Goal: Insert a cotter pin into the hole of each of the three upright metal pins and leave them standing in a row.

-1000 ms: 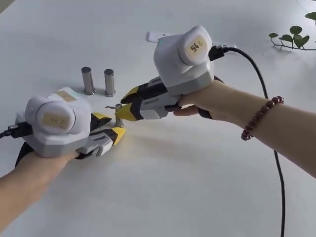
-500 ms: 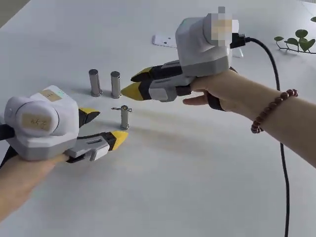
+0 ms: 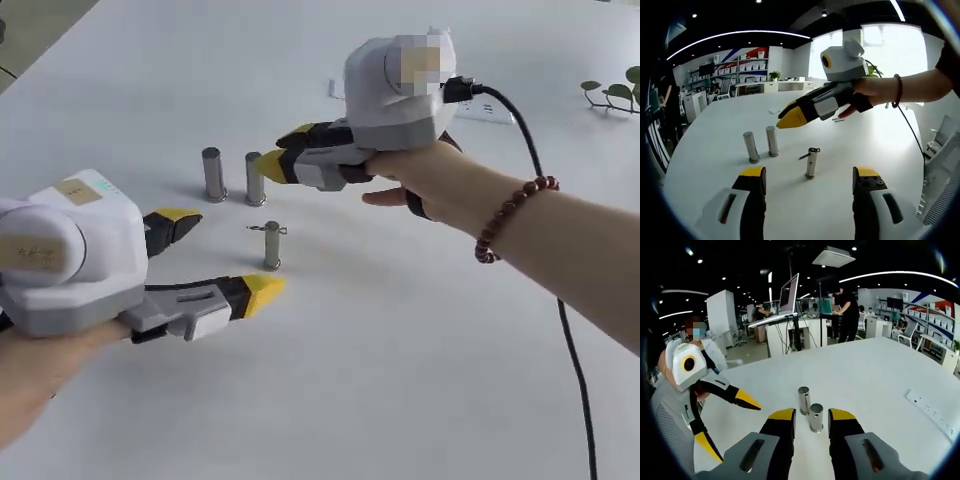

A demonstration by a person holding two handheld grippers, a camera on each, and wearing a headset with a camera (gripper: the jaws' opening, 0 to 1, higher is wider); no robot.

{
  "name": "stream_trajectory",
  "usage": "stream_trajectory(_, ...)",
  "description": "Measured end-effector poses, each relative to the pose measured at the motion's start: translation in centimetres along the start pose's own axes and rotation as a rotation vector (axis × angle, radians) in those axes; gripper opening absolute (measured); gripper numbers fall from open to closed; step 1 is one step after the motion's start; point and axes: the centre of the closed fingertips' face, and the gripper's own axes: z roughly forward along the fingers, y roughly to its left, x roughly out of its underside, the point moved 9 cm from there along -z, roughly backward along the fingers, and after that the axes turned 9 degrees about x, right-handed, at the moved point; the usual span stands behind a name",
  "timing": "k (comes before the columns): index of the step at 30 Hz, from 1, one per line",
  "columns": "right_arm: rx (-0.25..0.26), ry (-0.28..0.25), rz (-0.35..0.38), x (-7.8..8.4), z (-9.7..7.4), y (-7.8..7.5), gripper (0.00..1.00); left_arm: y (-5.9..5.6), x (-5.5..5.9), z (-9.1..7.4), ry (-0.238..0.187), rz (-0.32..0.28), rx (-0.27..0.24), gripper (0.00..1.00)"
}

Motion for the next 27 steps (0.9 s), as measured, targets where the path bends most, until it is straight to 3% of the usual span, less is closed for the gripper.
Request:
stream_trajectory(9, 0.02, 0.028, 0.028, 1.2, 2.4, -0.2, 0.19, 0.2, -0.2, -0.4, -0.021, -0.036, -0.028, 0.7)
stream_trajectory(14, 0.018, 0.043, 0.043, 1.8, 3.2, -0.3, 0.15, 0.2, -0.2, -0.6, -0.014, -0.015, -0.032, 0.68)
stream_trajectory(17, 0.017, 0.036, 0.043, 1.8, 3.0, 0.2, 0.14, 0.1, -0.2, -0.7, -0.012, -0.016, -0.027, 0.64)
stream_trajectory(27, 0.011, 0.03, 0.002, 1.6, 2.8, 1.0, 0.09, -0.3, -0.3, -0.6, -0.013, -0.011, -0.007, 0.65)
